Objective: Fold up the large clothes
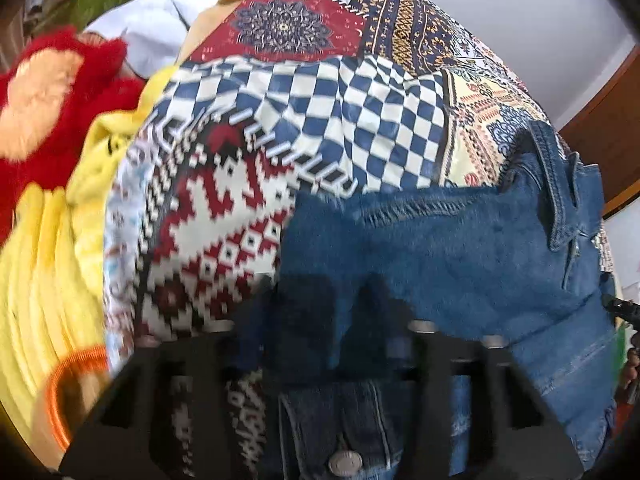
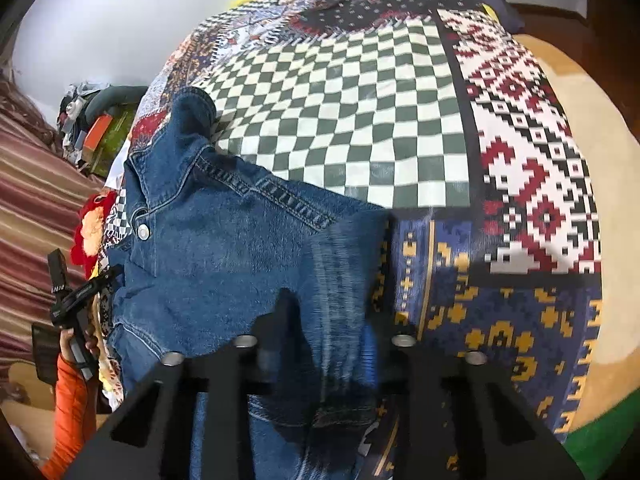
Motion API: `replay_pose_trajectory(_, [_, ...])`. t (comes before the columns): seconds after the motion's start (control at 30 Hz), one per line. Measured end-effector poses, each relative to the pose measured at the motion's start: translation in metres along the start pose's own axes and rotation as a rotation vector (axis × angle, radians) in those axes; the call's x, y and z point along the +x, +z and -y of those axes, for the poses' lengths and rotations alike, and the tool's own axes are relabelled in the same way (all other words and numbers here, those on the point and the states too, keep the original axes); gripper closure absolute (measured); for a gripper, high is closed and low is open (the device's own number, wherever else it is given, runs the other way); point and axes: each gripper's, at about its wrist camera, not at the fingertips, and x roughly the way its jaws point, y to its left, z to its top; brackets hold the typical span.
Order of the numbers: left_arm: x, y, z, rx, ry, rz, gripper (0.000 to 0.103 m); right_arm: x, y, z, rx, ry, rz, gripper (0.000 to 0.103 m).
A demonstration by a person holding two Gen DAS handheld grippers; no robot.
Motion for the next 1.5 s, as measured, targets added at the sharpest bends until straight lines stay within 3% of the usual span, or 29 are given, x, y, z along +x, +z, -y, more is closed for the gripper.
replay_pose_trajectory(0.17, [-0.005,0.007,0.002,0.004,0.024,0.029,0.091,-0.012,0.014,-0.021,-0.112,-0.056,0.062,0.09])
replay_pose_trajectory(0.53, [-0.086,0.016,0.011,0.05,0.15,0.263,0.095,-0.032,0.085,-0.081,-0.324,-0.126,0.196,0.091])
replay_pose_trajectory(0.7, [-0.083,0.038,0.003,0.058,0.264,0.308,0.099,-0.004,0.113,-0.09,-0.37,-0.182,0.196,0.091])
replay_pose_trajectory(0.83, [-0.065,0.048,-0.018,-0.025,0.18,0.243,0.099,0.034,0.113,-0.078,-0.389,-0.251,0.143,0.091])
replay_pose_trajectory(0.93, [-0.055,0.04,-0.018,-0.031,0.141,0.219,0.099,0.054,0.108,-0.062,-0.394,-0.271,0.122,0.09])
replay_pose_trajectory(1.03, [-0.044,0.028,-0.006,-0.004,0.088,0.169,0.095,0.056,0.106,-0.052,-0.363,-0.282,0.133,0.069])
replay_pose_trajectory(1.1, [-0.036,0.02,0.004,0.031,0.084,0.146,0.085,0.057,0.108,-0.046,-0.342,-0.366,0.144,0.023])
replay_pose_trajectory(1.13, [-0.031,0.015,0.009,0.055,0.096,0.133,0.08,0.056,0.108,-0.042,-0.338,-0.389,0.154,0.019])
replay_pose_trajectory(1.2, [-0.021,0.008,0.017,0.09,0.13,0.109,0.061,0.054,0.107,-0.035,-0.329,-0.353,0.136,0.019])
replay_pose_trajectory(1.37, [-0.01,-0.004,0.038,0.149,0.171,0.078,0.058,0.032,0.102,-0.031,-0.272,-0.318,0.127,0.019])
replay_pose_trajectory(1.5, [-0.028,-0.008,0.057,0.185,0.159,0.098,0.058,-0.007,0.092,-0.041,-0.263,-0.335,0.171,0.019])
